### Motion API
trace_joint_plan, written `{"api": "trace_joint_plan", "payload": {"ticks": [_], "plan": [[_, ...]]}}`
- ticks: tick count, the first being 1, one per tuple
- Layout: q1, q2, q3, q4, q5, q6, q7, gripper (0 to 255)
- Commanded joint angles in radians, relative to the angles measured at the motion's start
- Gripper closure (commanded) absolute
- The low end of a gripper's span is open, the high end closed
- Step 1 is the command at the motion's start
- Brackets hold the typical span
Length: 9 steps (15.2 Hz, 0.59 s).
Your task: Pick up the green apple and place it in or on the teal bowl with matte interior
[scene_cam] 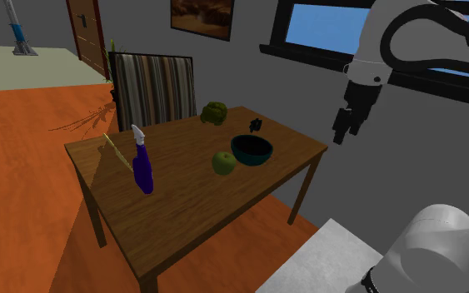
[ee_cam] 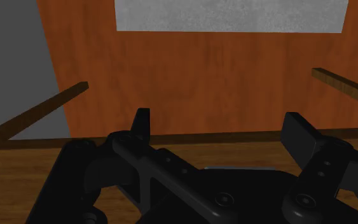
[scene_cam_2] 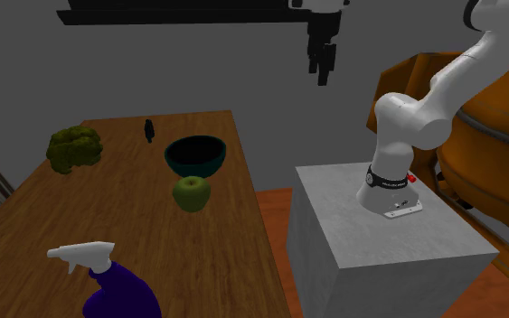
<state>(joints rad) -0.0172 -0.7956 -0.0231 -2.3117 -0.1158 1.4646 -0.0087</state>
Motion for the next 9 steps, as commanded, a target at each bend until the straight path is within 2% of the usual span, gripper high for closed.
{"api": "trace_joint_plan", "payload": {"ticks": [1, 9], "plan": [[0.000, 0.000, 0.000, 0.000, 0.000, 0.000, 0.000, 0], [0.035, 0.198, 0.006, -0.024, 0.028, 0.276, 0.001, 0]]}}
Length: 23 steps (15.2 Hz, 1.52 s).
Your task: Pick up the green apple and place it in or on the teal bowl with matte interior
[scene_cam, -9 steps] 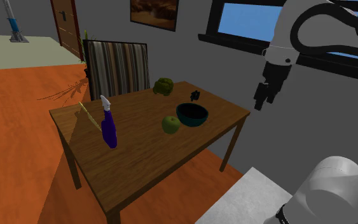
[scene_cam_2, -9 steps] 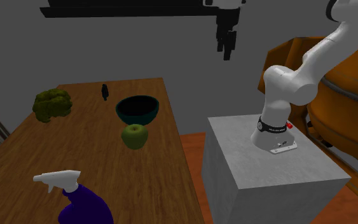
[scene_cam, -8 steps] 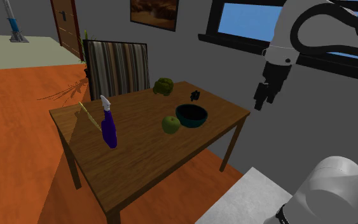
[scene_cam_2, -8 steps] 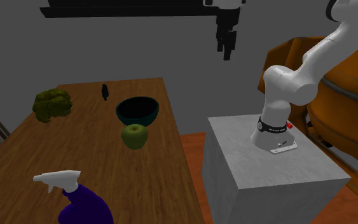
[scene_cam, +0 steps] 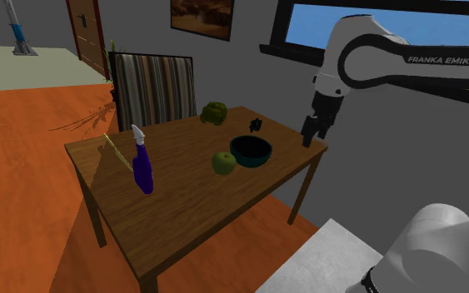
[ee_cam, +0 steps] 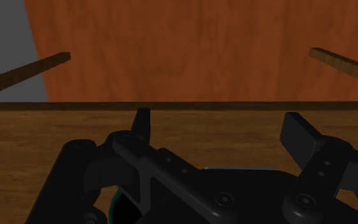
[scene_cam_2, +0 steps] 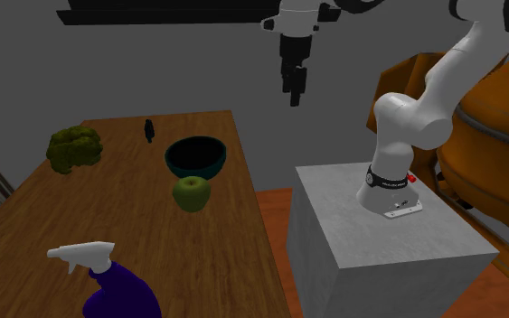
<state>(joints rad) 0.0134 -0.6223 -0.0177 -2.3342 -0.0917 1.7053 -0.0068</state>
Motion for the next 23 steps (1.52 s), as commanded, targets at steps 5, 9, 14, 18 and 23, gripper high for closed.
{"api": "trace_joint_plan", "payload": {"ticks": [5, 9, 14, 18, 23], "plan": [[0.025, 0.174, 0.008, 0.028, 0.019, 0.190, -0.005, 0], [0.041, 0.302, 0.016, 0.075, 0.031, 0.299, -0.011, 0], [0.058, 0.468, 0.027, 0.163, 0.043, 0.413, -0.020, 0], [0.071, 0.602, 0.038, 0.255, 0.050, 0.484, -0.028, 0], [0.086, 0.773, 0.053, 0.398, 0.054, 0.546, -0.037, 0]]}}
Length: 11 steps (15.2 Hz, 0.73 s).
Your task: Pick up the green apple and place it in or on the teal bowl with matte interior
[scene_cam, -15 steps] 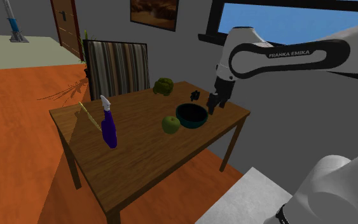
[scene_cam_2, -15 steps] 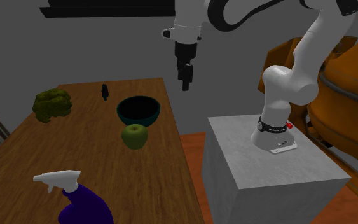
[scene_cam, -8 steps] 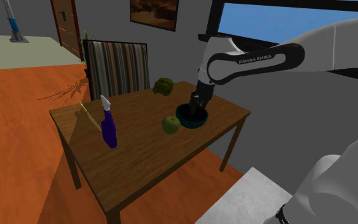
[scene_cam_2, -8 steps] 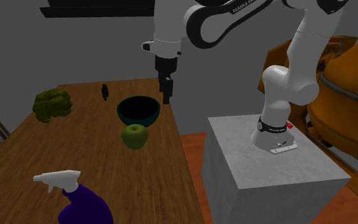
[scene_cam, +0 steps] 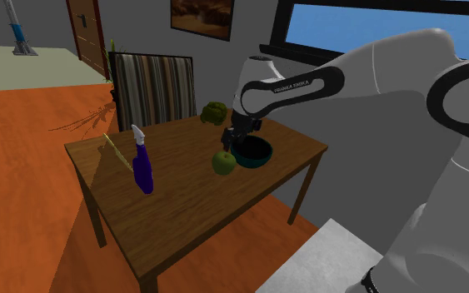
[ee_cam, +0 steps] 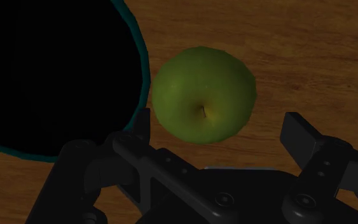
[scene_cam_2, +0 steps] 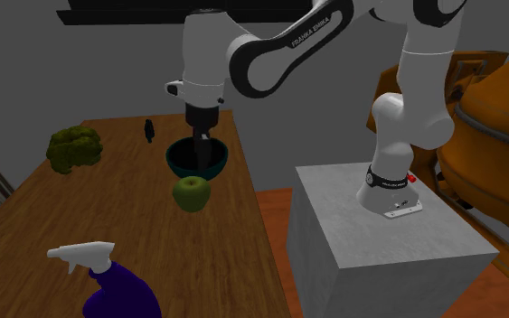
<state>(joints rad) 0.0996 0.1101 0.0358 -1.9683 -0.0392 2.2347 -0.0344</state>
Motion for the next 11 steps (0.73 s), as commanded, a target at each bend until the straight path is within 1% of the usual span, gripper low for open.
{"api": "trace_joint_plan", "payload": {"ticks": [1, 8, 11], "plan": [[0.000, 0.052, 0.001, 0.043, 0.002, 0.020, -0.010, 0], [0.000, 0.113, 0.000, 0.020, -0.003, 0.104, -0.007, 0], [0.000, 0.113, 0.000, 0.020, -0.003, 0.104, -0.007, 0]]}}
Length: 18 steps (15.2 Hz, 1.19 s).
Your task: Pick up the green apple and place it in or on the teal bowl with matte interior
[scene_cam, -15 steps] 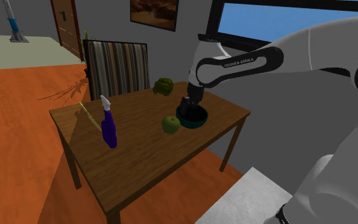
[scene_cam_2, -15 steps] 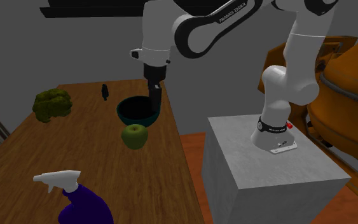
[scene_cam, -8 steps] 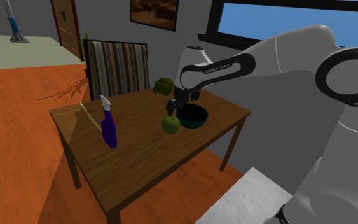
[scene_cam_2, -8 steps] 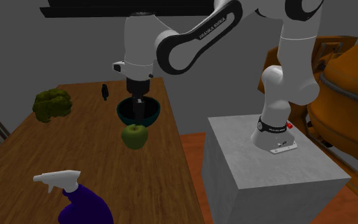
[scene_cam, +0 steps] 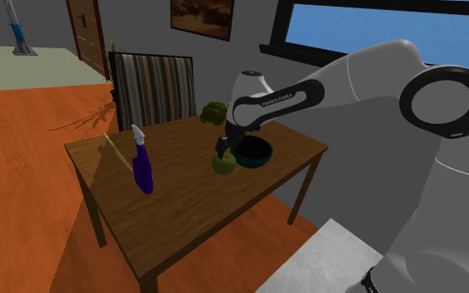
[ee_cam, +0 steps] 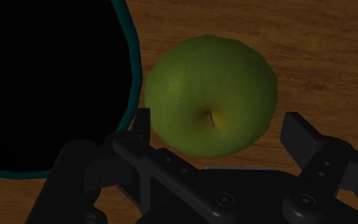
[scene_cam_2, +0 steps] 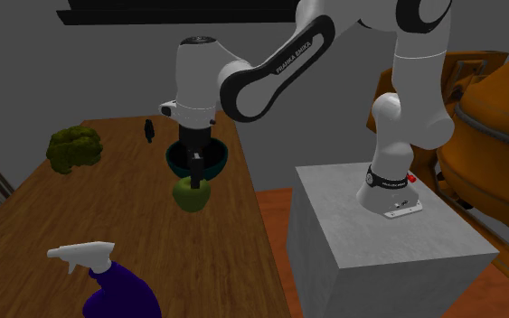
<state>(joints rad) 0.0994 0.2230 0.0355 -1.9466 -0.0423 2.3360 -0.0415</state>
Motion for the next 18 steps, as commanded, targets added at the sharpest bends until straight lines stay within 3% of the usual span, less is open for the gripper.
{"api": "trace_joint_plan", "payload": {"ticks": [1, 5, 6, 18], "plan": [[0.000, 0.000, 0.000, -0.002, 0.000, 0.002, 0.000, 0], [0.000, 0.000, 0.000, -0.002, 0.000, 0.002, 0.000, 0], [0.000, 0.000, 0.000, -0.002, 0.000, 0.002, 0.000, 255], [0.000, -0.018, 0.001, 0.016, 0.002, -0.034, -0.002, 255]]}}
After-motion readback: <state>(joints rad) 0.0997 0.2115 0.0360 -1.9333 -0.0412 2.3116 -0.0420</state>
